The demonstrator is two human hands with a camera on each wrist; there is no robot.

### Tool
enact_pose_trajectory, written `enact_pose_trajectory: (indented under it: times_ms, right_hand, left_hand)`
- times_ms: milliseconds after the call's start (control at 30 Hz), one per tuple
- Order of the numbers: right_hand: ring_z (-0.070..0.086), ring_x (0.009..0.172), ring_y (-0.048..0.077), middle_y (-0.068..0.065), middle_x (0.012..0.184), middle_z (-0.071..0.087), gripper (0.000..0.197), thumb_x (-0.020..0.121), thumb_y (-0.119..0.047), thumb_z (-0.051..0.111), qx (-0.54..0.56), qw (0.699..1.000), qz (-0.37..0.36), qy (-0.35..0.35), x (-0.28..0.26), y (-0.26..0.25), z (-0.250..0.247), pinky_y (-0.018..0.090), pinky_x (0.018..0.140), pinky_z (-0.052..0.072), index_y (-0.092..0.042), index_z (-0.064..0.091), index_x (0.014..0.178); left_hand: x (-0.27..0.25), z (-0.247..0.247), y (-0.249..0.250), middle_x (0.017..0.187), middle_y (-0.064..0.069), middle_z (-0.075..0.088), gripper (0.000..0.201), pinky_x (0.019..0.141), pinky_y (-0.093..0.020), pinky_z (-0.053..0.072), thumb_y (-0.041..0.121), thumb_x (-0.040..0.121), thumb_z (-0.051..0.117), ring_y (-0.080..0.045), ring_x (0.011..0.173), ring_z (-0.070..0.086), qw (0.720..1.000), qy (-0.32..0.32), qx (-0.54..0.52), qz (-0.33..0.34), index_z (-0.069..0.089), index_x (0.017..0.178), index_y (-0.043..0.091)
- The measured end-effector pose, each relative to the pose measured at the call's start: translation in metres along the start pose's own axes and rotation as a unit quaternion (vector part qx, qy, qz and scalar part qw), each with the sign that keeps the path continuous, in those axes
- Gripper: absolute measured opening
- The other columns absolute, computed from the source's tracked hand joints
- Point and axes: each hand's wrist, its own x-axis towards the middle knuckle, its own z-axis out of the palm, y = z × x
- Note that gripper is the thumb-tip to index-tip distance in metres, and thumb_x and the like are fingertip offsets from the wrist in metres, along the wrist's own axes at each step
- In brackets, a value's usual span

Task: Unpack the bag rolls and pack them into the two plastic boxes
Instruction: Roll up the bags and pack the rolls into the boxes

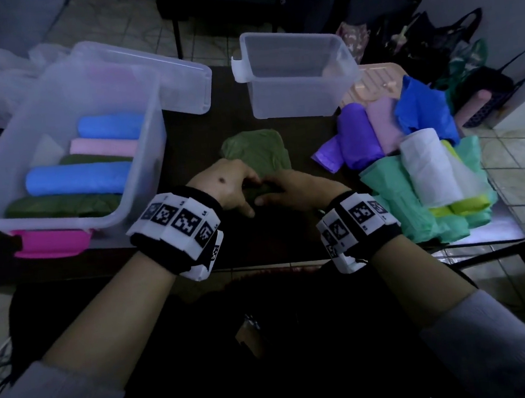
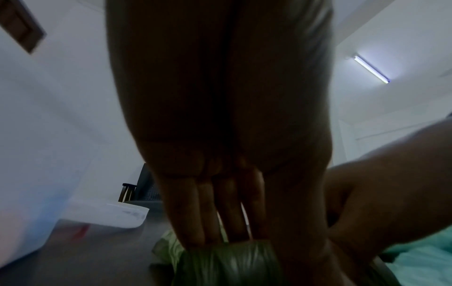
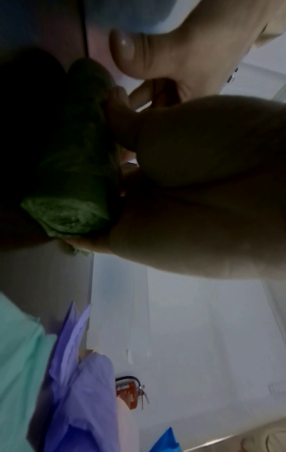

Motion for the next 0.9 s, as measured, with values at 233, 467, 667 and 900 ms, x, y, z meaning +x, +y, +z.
enact_pose_trajectory:
  times_ms: [233,467,667,900]
  right_hand:
    - [0.037,0.121,0.028,0.011,0.128,0.04,0.063,0.08,-0.042,0.066,-0.218,0.96,0.018,0.175,-0.025,-0.017,0.026,0.037,0.096,0.037,-0.008,0.04,0.127]
    - [0.034,0.128,0.033,0.016,0.136,0.039,0.062,0.083,-0.022,0.062,-0.196,0.974,0.048,0.099,-0.021,-0.022,0.029,0.041,0.11,0.026,-0.003,0.034,0.134]
    - [0.035,0.126,0.032,0.016,0.133,0.038,0.057,0.083,-0.023,0.062,-0.187,0.977,0.063,0.076,-0.016,-0.018,0.026,0.04,0.106,0.029,-0.003,0.036,0.129]
    - [0.029,0.128,0.033,0.016,0.136,0.032,0.064,0.084,-0.035,0.062,-0.141,0.985,0.084,0.058,-0.007,-0.017,0.016,0.042,0.103,0.03,-0.005,0.036,0.133]
  left_hand:
    - [0.02,0.005,0.002,0.109,-0.007,0.063,0.043,0.07,-0.028,0.048,0.012,0.074,0.076,-0.02,0.092,0.059,1.0,-0.001,0.025,-0.009,0.061,0.114,0.014]
    - [0.03,0.001,0.003,0.126,-0.002,0.056,0.065,0.094,-0.036,0.047,0.028,0.071,0.08,-0.024,0.111,0.054,0.996,-0.059,0.065,-0.002,0.053,0.13,0.022]
    - [0.032,0.003,0.002,0.135,-0.002,0.049,0.073,0.101,-0.041,0.043,0.039,0.071,0.077,-0.023,0.12,0.048,0.995,-0.074,0.067,-0.015,0.047,0.136,0.025]
    - [0.025,0.006,0.009,0.126,-0.004,0.053,0.061,0.096,-0.038,0.046,0.023,0.064,0.084,-0.022,0.117,0.05,0.999,0.027,0.03,0.008,0.057,0.118,0.019]
